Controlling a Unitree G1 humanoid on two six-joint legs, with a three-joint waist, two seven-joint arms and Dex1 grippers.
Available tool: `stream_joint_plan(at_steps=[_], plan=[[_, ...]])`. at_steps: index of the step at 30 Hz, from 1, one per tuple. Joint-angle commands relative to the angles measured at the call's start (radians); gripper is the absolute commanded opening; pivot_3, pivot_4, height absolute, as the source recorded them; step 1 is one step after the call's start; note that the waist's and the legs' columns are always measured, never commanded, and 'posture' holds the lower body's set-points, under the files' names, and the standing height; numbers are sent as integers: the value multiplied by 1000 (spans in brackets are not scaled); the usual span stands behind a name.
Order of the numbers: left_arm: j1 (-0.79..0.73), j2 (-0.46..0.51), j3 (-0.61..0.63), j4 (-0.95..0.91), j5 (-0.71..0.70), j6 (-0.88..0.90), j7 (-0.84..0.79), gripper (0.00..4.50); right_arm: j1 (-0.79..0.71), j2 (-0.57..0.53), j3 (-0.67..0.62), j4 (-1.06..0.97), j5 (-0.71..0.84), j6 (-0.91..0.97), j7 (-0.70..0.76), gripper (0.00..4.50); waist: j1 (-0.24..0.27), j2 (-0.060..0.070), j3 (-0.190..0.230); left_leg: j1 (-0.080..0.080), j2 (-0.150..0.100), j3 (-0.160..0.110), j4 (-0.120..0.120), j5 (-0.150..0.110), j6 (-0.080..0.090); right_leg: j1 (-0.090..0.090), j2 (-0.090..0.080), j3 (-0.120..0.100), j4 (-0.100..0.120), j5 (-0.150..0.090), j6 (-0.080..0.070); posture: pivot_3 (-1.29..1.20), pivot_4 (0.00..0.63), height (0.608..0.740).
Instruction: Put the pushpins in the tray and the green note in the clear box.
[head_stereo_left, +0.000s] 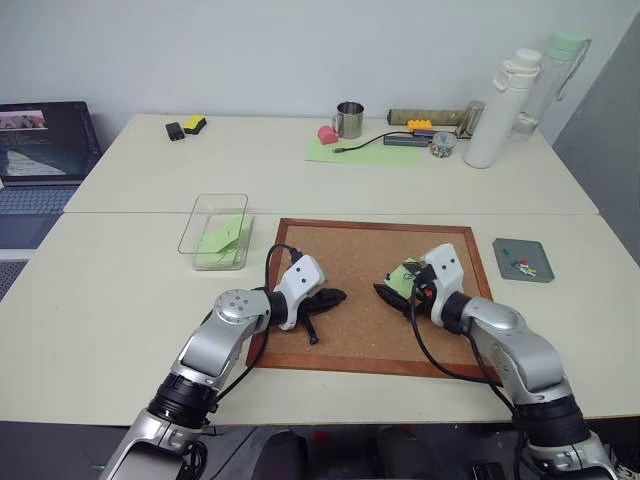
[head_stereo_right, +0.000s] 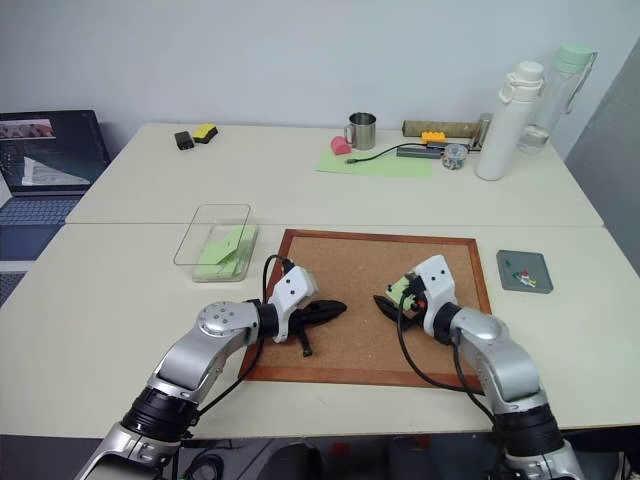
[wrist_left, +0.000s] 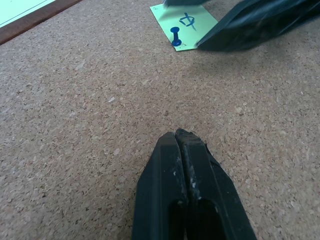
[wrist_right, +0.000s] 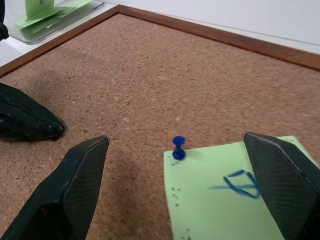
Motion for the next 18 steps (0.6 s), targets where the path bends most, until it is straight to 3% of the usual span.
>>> stream_joint_plan(at_steps=[1, 18], plan=[[35, 17, -14, 27, 18, 36, 0, 0, -33, 12, -13, 21, -12, -20, -6, 3819, 0, 0, 0, 0, 0, 0, 0, 0, 0, 0, 0, 0, 0, 0, 0, 0, 150, 740], [47, 16, -12, 14, 16, 42, 12, 0, -54, 40, 0, 55, -37, -35, 17, 438, -3, 0, 0, 0, 0, 0, 0, 0, 0, 0, 0, 0, 0, 0, 0, 0, 150, 740]])
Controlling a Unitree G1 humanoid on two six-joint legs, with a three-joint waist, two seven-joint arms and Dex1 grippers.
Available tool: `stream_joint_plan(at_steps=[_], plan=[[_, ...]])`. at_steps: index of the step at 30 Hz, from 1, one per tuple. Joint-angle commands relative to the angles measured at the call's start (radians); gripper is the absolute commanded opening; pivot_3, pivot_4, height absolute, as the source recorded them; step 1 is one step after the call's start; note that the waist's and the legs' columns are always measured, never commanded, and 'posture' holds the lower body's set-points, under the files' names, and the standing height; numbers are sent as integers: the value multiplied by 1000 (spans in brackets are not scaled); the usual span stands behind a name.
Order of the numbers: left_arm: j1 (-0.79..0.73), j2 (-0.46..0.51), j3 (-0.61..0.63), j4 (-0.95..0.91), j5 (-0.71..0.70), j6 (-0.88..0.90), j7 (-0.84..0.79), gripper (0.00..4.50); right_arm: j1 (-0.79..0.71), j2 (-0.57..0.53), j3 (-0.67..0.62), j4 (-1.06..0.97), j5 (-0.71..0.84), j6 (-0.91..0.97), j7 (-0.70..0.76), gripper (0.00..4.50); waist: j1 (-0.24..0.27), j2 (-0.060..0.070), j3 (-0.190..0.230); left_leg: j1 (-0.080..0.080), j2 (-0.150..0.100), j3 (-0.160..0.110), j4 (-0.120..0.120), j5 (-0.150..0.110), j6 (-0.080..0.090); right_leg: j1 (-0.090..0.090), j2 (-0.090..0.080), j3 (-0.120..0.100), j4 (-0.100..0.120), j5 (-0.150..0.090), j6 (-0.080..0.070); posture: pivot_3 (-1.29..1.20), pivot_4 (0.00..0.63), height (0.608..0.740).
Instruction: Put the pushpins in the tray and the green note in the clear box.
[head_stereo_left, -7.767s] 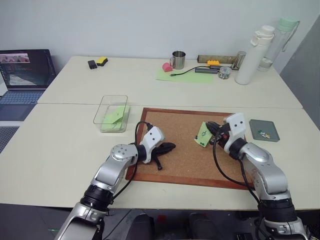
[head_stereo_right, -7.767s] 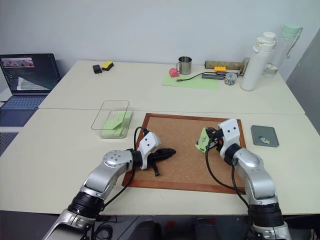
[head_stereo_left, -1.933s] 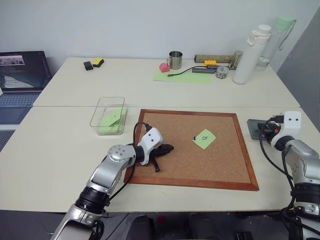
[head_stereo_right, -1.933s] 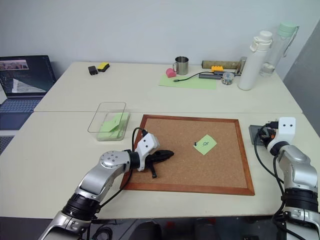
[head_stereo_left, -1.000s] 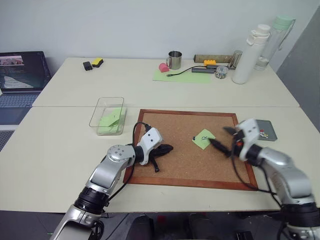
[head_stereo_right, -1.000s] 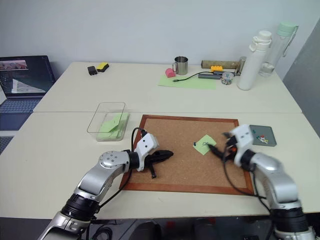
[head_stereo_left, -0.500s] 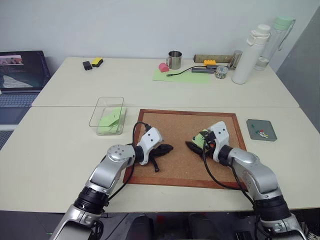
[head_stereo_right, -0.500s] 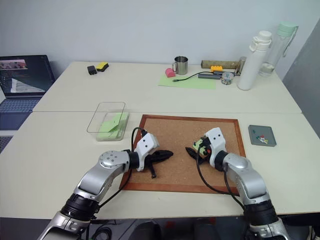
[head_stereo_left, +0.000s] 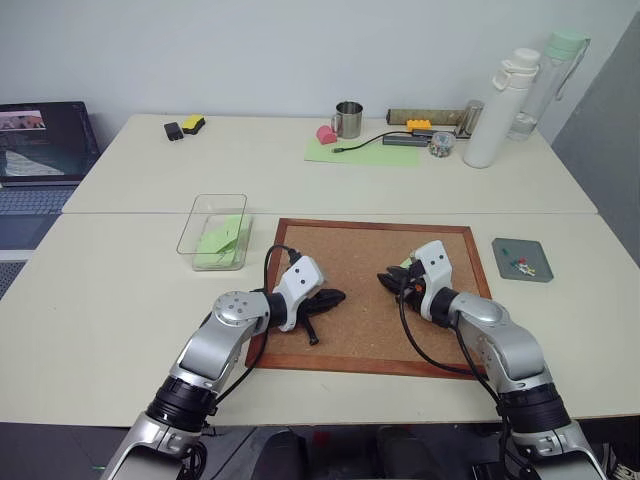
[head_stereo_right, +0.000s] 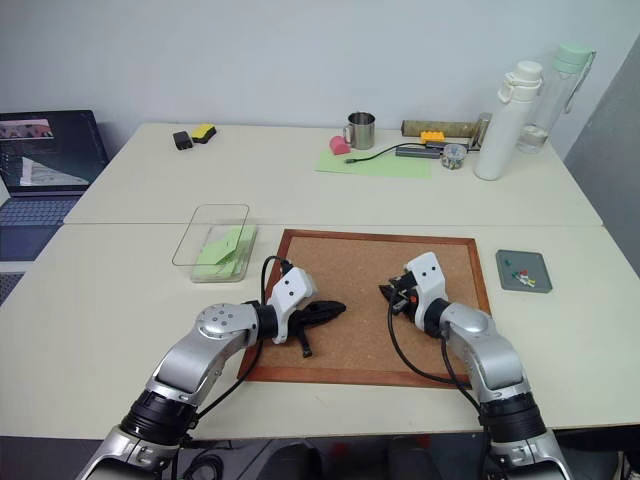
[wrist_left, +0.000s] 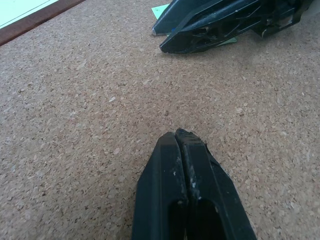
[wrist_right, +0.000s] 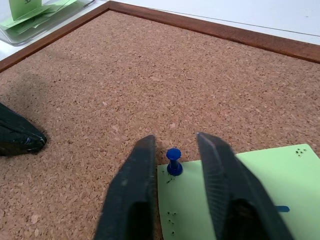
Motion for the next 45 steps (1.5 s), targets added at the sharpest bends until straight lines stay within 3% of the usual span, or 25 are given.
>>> stream_joint_plan(at_steps=[1, 14, 20, 25, 33, 35, 38, 42, 45], plan=[[29, 16, -17, 34, 17, 39, -4, 0, -16, 0, -5, -16, 1, -18, 16, 132, 0, 0, 0, 0, 0, 0, 0, 0, 0, 0, 0, 0, 0, 0, 0, 0, 150, 740], [30, 13, -18, 41, 15, 34, -5, 0, -31, -38, -146, -249, 147, 68, 28, 53, -1, -1, 0, 0, 0, 0, 0, 0, 0, 0, 0, 0, 0, 0, 0, 0, 150, 740], [1, -45, 38, -2, -93, 96, -15, 0, -31, -52, -162, -256, 138, 70, 7, 53, 1, -1, 0, 0, 0, -1, 0, 0, 0, 0, 0, 0, 0, 0, 0, 0, 150, 740], [-39, -123, 127, -117, -290, 260, -13, 876, -35, -52, -148, -280, 132, 66, -6, 0, 7, -2, 1, -3, -1, -1, 0, 0, 0, -1, -1, -1, 0, 0, 0, 0, 150, 740], [-90, -138, 171, -143, -391, 374, 13, 2182, -25, -87, -107, -312, 100, 33, 10, 0, 8, -2, 2, -2, -1, -1, 0, 0, 0, -1, -1, -1, 0, 0, 0, 0, 150, 740], [-96, -150, 186, -145, -411, 388, 25, 2707, -26, -96, -96, -319, 91, 23, 16, 0, 9, -2, 2, -2, -1, -1, 0, 0, 0, -1, -1, -1, 0, 0, 0, 0, 150, 740], [-133, -181, 248, -122, -472, 427, 63, 3278, -11, -170, -21, -335, 5, -53, 71, 0, 11, -2, 2, -2, -1, -1, 0, 0, 0, -2, -1, -1, 0, 0, 0, 0, 150, 740], [-202, -203, 337, -84, -589, 530, 92, 4034, 20, -325, 109, -327, -192, -297, 163, 0, 12, -4, 3, -3, -2, -1, 1, 0, 0, -1, -1, -2, 0, 0, 0, 0, 150, 740], [-247, -216, 392, -53, -664, 590, 117, 4485, 25, -381, 142, -316, -249, -431, 213, 0, 11, -5, 4, -2, -2, -1, 1, 0, 0, -1, -1, -3, 0, 0, 1, 0, 150, 740]])
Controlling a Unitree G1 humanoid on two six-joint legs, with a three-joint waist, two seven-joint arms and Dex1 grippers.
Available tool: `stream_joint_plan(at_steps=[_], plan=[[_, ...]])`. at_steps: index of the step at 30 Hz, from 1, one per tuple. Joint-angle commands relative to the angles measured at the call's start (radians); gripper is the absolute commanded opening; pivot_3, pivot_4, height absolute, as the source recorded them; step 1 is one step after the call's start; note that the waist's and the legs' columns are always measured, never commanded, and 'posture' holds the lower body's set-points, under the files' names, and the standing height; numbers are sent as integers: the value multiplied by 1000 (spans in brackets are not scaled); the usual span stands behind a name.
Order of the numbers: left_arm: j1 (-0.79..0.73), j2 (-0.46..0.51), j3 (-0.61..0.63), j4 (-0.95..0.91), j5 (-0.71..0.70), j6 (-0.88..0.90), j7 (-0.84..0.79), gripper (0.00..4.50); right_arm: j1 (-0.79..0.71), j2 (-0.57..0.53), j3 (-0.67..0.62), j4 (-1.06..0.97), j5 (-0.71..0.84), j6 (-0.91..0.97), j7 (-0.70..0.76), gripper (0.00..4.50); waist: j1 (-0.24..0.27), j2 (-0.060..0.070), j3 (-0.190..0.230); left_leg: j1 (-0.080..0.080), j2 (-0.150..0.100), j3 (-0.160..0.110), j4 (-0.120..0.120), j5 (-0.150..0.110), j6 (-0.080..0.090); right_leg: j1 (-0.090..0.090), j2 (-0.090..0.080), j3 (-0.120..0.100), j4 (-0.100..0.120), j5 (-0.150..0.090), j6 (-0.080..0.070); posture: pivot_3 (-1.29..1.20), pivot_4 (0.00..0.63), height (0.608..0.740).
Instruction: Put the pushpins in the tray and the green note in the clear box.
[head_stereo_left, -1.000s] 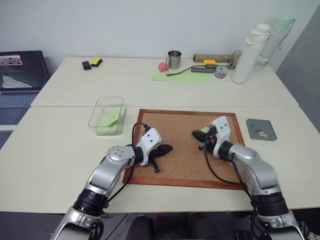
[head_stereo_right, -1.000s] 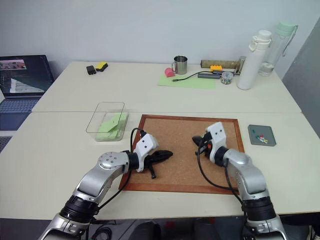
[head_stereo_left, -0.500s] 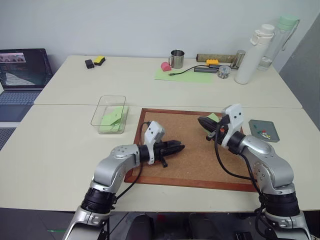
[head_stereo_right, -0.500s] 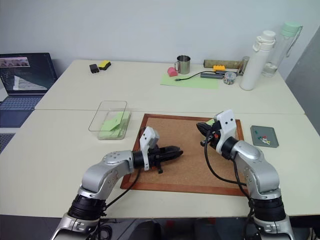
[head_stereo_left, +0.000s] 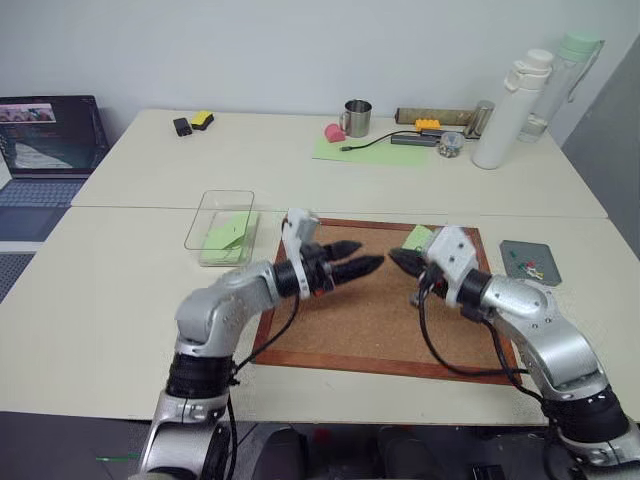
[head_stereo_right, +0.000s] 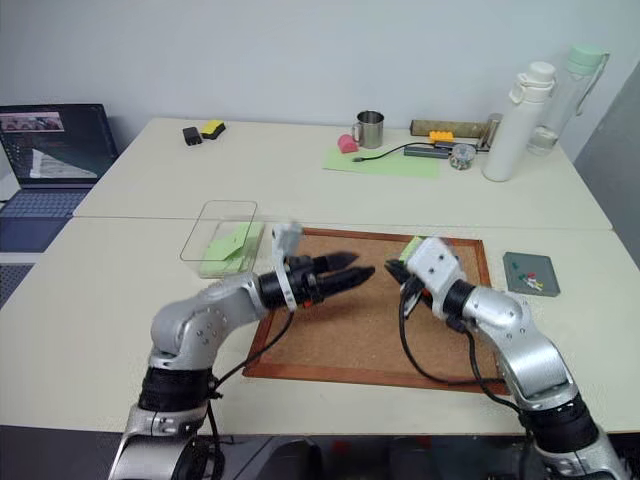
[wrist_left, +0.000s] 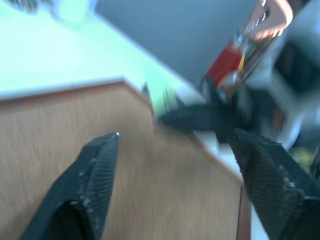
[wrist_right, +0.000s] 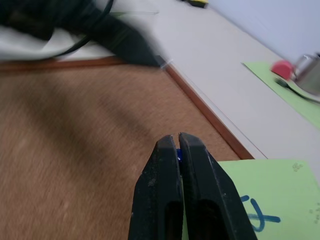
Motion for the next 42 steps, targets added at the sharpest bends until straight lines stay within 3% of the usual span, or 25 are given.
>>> stream_joint_plan(at_steps=[1, 10, 20, 42], plan=[[-48, -21, 66, 22, -106, 72, 31, 4485, -6, -53, 28, -13, -85, -198, 67, 0, -1, -1, 0, 0, 0, 0, 0, 0, 0, 0, 0, 0, 0, 0, 0, 0, 150, 740], [-43, 22, 2, 9, -148, 152, -12, 4485, -61, -99, 63, 36, -152, -471, 189, 0, 0, -1, 1, 0, 1, -1, 1, 1, -2, 0, 0, 0, 0, 0, 0, 0, 150, 740], [-23, 40, -65, -16, -126, 114, -37, 4485, -119, -71, 80, 69, -144, -566, 274, 0, 1, -1, 1, 0, 1, -1, 2, 2, -3, 1, 0, 1, 1, 0, 0, 0, 150, 740], [14, 91, -156, -52, -72, 43, -80, 500, -145, -52, 72, 65, -153, -590, 304, 0, 2, -1, 1, -1, 1, -3, 9, 1, -1, 2, -1, 1, 2, 0, 0, 0, 150, 740]])
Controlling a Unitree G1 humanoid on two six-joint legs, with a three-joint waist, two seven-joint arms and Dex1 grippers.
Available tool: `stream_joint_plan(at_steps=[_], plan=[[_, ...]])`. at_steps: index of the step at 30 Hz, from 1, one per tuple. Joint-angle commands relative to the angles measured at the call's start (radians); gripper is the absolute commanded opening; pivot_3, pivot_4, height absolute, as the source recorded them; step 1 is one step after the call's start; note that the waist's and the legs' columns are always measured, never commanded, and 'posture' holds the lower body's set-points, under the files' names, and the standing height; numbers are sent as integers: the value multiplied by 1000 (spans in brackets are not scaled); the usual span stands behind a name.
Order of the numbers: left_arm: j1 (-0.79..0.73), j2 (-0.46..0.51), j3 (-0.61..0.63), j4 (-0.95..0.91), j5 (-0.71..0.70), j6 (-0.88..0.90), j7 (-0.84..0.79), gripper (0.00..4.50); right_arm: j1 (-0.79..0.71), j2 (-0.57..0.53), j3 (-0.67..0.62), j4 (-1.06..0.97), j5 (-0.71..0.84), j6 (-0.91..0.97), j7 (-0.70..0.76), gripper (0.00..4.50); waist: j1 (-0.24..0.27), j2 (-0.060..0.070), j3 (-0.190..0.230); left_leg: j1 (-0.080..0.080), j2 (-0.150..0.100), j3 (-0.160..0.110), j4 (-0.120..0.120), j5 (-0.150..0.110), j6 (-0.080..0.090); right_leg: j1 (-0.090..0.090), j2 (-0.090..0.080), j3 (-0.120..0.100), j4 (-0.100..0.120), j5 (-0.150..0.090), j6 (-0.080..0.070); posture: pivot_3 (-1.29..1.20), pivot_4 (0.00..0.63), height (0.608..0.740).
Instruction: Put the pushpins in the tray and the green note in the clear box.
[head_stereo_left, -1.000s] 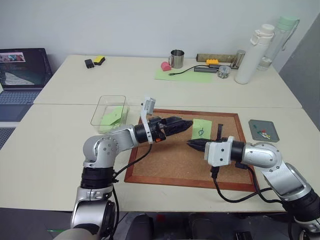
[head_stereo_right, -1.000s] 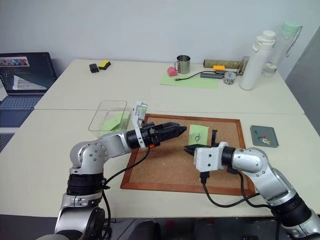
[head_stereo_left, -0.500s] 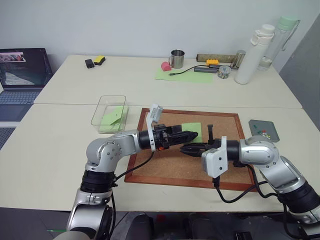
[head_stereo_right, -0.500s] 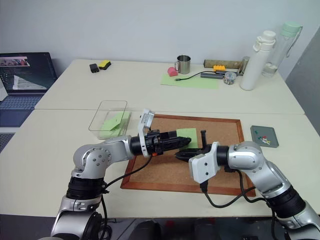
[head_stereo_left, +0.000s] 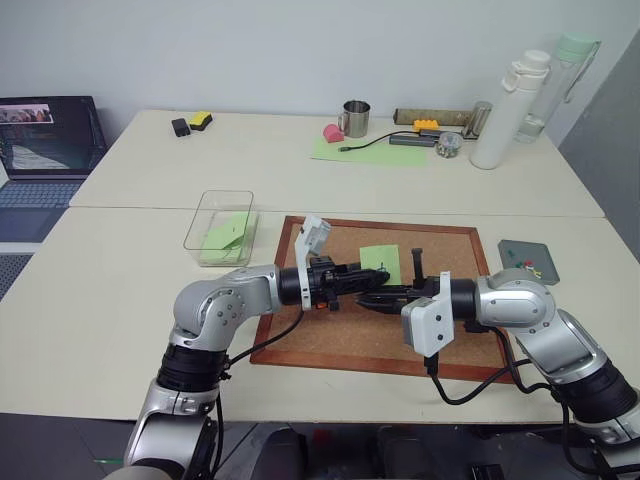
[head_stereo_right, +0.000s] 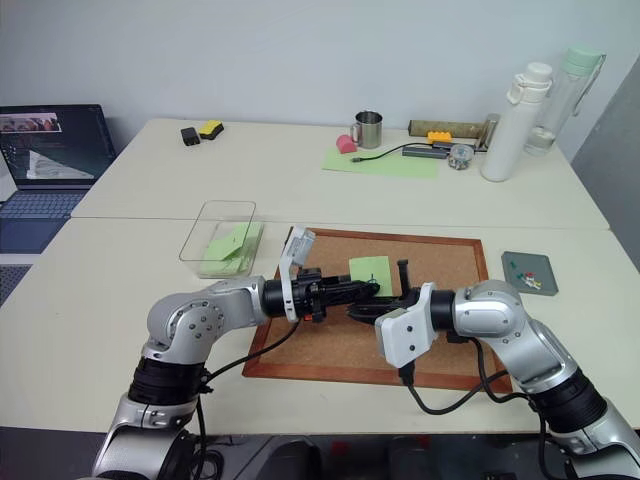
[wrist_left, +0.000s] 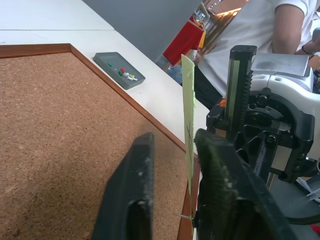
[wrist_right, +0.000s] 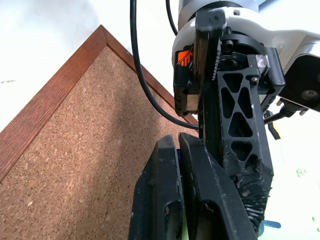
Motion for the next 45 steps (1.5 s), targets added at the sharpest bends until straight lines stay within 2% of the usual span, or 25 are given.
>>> stream_joint_plan(at_steps=[1, 3, 12, 16, 20, 24, 26, 29, 31, 36, 45], plan=[[-5, 7, -10, -34, 12, -30, -16, 370, -15, -2, -23, -30, 9, -14, 1, 0, 0, 0, 0, 0, 0, 0, 0, 0, 0, 0, 0, 0, 0, 0, 0, 0, 150, 740], [-4, 8, -12, -29, 20, -38, -13, 40, -14, -2, -25, -31, 9, -12, 0, 0, 0, 0, 0, 0, 0, 0, 0, 0, 0, 0, 0, 0, 0, 0, 0, 0, 150, 740], [-6, 53, -77, 61, 211, -178, 1, 40, -2, -10, -71, -53, 31, 24, -19, 0, 0, 0, 0, 0, 0, 0, 0, 0, 0, 0, 0, 0, 0, 0, 0, 0, 150, 740], [-18, 48, -70, 91, 236, -214, -6, 40, 32, -21, -120, -89, 69, 65, -23, 0, 1, 0, 0, 0, 0, 0, 0, 0, 0, 0, 0, 0, 0, 0, 0, 0, 150, 740], [-37, 34, -69, 79, 267, -274, -5, 40, 98, 11, -245, -128, 177, 264, -97, 0, 4, 0, 0, -2, 0, -1, 1, 0, 0, 0, 0, -1, 0, 0, 0, 0, 150, 740], [-68, 28, -102, -6, 304, -358, -33, 40, 124, 54, -480, -10, 252, 544, -283, 0, 6, 0, 0, -3, 0, -2, 3, 0, 0, 0, -1, -2, 1, 0, 0, 0, 150, 740], [-84, 33, -130, -31, 338, -403, -48, 40, 133, 64, -569, 54, 263, 625, -357, 0, 10, 0, 0, -4, -1, -2, 3, 0, 0, 0, -1, -3, 1, 0, 0, 0, 150, 740], [-102, 53, -221, -47, 463, -549, -77, 40, 139, 92, -697, 167, 286, 755, -474, 0, 14, 0, 0, -4, -1, -1, 3, 0, 0, -1, -2, -2, 0, 0, 0, 0, 150, 740], [-113, 30, -241, -55, 479, -578, -74, 40, 139, 101, -761, 238, 303, 808, -524, 0, 15, 2, 0, -4, -1, -1, 2, 0, 0, -1, -1, -2, -1, 0, 0, 0, 150, 740], [-116, 26, -306, -24, 571, -687, -104, 40, 101, 77, -809, 398, 345, 836, -519, 0, 3, 7, 1, -4, -2, 2, 2, 0, 1, -2, 0, 2, 0, 0, 0, 0, 150, 740], [-100, 14, -298, -8, 587, -714, -118, 40, -6, 60, -764, 608, 381, 796, -442, 0, -3, 11, 2, -4, -2, 3, 1, -1, 1, -2, 3, 2, 0, 0, 0, 0, 150, 740]])
